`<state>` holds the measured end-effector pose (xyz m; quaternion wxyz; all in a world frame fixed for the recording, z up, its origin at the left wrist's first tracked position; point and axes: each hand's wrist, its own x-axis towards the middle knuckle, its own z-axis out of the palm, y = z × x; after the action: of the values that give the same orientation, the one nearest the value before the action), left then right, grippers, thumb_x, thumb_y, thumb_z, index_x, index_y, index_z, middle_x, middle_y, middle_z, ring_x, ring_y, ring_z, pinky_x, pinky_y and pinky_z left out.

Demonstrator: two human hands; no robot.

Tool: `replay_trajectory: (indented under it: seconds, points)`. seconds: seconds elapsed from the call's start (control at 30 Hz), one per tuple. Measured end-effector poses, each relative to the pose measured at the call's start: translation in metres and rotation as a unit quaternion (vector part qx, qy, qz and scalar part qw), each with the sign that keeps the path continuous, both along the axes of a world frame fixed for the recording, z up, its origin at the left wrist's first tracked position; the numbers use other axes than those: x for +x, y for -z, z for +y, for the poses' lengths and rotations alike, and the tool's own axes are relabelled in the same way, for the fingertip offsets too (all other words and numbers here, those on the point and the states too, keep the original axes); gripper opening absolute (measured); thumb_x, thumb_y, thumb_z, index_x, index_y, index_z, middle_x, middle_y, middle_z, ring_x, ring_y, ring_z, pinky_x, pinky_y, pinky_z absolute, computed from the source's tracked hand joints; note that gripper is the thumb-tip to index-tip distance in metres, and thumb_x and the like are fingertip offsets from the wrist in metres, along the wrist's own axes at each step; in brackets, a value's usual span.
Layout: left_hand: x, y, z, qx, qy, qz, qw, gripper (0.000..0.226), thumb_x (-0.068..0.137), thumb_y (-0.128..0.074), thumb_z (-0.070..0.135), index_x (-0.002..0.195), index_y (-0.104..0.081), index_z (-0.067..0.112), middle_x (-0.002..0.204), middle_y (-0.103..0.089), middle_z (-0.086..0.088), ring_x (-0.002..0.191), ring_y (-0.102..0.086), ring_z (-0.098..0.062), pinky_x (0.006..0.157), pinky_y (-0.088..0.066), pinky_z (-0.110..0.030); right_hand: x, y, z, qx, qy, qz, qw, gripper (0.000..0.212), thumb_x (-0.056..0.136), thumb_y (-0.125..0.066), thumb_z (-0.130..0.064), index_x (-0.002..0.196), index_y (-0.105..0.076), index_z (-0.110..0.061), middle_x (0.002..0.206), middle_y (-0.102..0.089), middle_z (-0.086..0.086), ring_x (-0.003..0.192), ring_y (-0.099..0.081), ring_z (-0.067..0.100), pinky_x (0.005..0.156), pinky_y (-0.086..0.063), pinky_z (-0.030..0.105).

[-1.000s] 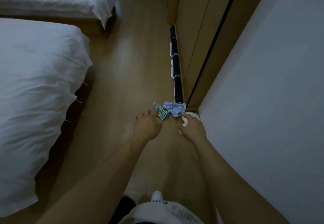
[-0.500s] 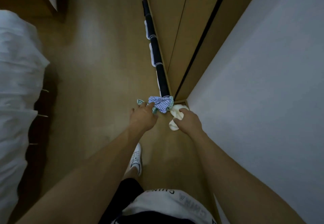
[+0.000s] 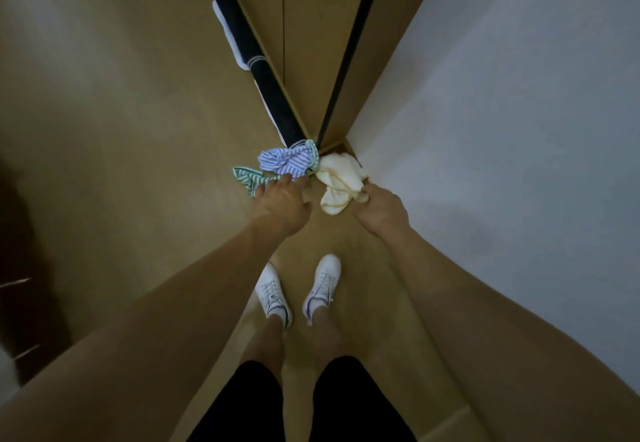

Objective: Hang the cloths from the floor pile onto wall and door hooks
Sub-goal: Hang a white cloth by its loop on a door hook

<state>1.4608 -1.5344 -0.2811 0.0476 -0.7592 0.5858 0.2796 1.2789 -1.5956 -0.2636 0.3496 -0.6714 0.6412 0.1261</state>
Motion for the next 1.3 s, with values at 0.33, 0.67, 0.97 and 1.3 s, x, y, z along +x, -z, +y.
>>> replay_trajectory:
  seconds: [0.33,0.67,0.97,1.3]
  points:
    - [-0.027,0.147,-0.073,0.014,0.124,-0.03,0.992,0.058,0.092,-0.052,0.045,0.144,-0.035,0.025,0.146,-0.039,-0.007,0.129,-0.042,-0.034,0.107,-0.03,-0.047,-0.024,0.14,-0.069,0.0,-0.018,0.03,0.999,0.045,0.088,-0.054,-0.034,0.129,-0.052,-0.017,0.125,-0.056,0.009,0.113,-0.054,0.028,0.093,-0.047,0.039]
    - [-0.068,0.332,-0.142,0.023,0.236,-0.078,0.968,0.06,0.097,-0.045,0.045,0.15,-0.025,0.026,0.16,-0.016,-0.008,0.14,-0.029,-0.034,0.113,-0.025,-0.049,-0.061,0.325,-0.117,-0.013,-0.05,0.048,0.998,0.047,0.087,-0.06,-0.032,0.129,-0.053,-0.012,0.122,-0.056,0.01,0.11,-0.055,0.029,0.087,-0.049,0.037]
    - [-0.092,0.435,-0.176,0.017,0.255,-0.091,0.963,0.058,0.097,-0.045,0.045,0.15,-0.027,0.029,0.161,-0.011,-0.007,0.142,-0.026,-0.034,0.114,-0.023,-0.049,-0.079,0.45,-0.152,0.098,0.115,-0.042,0.988,0.056,0.086,-0.061,-0.034,0.139,-0.045,-0.025,0.143,-0.044,0.003,0.127,-0.046,0.023,0.086,-0.034,0.026]
    - [-0.092,0.474,-0.173,0.011,0.247,-0.076,0.966,0.063,0.097,-0.046,0.044,0.152,-0.02,0.03,0.162,-0.007,-0.007,0.144,-0.023,-0.031,0.116,-0.021,-0.046,-0.06,0.509,-0.171,0.145,0.405,-0.212,0.877,0.057,0.086,-0.067,-0.021,0.139,-0.047,-0.016,0.143,-0.047,0.005,0.126,-0.047,0.022,0.097,-0.041,0.032]
